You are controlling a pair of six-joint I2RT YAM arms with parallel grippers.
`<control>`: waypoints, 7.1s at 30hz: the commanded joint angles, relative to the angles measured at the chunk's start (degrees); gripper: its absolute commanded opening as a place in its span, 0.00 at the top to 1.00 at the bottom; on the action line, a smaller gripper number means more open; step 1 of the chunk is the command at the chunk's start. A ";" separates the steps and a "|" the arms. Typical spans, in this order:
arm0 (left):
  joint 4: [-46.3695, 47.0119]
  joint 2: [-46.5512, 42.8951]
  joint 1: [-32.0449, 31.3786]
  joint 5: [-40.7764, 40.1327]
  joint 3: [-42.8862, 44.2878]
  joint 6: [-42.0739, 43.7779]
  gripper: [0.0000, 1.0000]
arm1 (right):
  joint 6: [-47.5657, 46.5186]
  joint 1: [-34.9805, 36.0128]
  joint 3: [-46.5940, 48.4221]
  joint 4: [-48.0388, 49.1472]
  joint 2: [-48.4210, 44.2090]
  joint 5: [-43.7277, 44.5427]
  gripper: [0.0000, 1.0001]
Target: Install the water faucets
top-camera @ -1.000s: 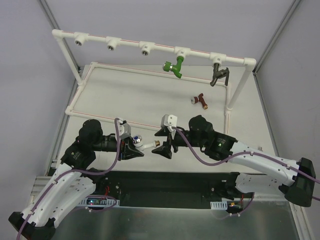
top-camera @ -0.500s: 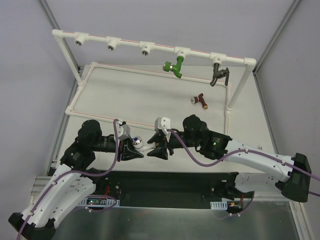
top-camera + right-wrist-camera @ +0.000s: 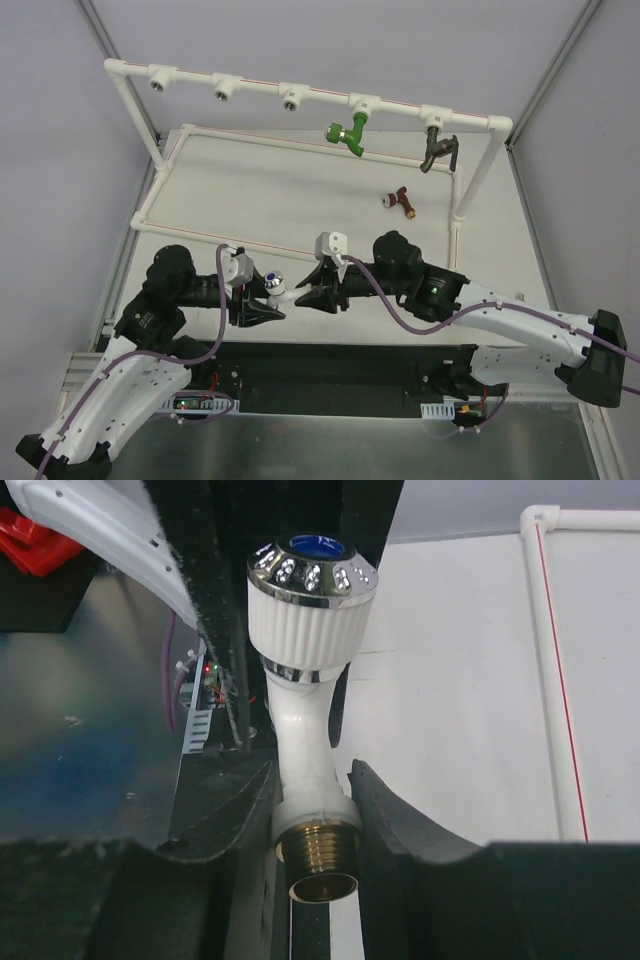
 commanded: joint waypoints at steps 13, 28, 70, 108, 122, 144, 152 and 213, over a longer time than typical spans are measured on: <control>44.71 -6.82 0.52 -3.08 -12.13 -29.54 0.31 | 8.86 0.11 -6.83 18.02 -7.69 3.47 0.99; 68.84 -3.66 0.43 -9.61 -19.35 -45.67 0.43 | 9.30 0.11 -8.33 18.81 -8.04 4.70 0.98; 68.31 0.47 -2.73 -8.64 -19.00 -43.57 0.55 | 9.22 1.34 -6.66 19.78 -6.11 5.14 0.98; 22.54 -11.92 -3.26 -43.85 -10.03 -32.75 1.00 | 3.68 1.26 10.29 -26.68 -12.87 22.45 0.27; 13.73 -2.96 -2.91 -55.92 0.68 -23.88 1.00 | -8.89 -17.68 36.54 -42.35 -5.69 30.56 0.13; 9.16 15.32 9.37 -57.00 19.49 -19.74 1.00 | -1.78 -72.91 52.95 -38.16 12.88 -6.18 0.13; 14.43 19.62 23.45 -45.57 19.41 -24.32 1.00 | -0.71 -82.59 41.34 -25.93 10.15 -15.33 0.13; 29.29 21.65 31.28 -63.30 25.65 -25.72 1.00 | -9.06 -84.08 23.75 -18.88 3.74 -19.13 0.94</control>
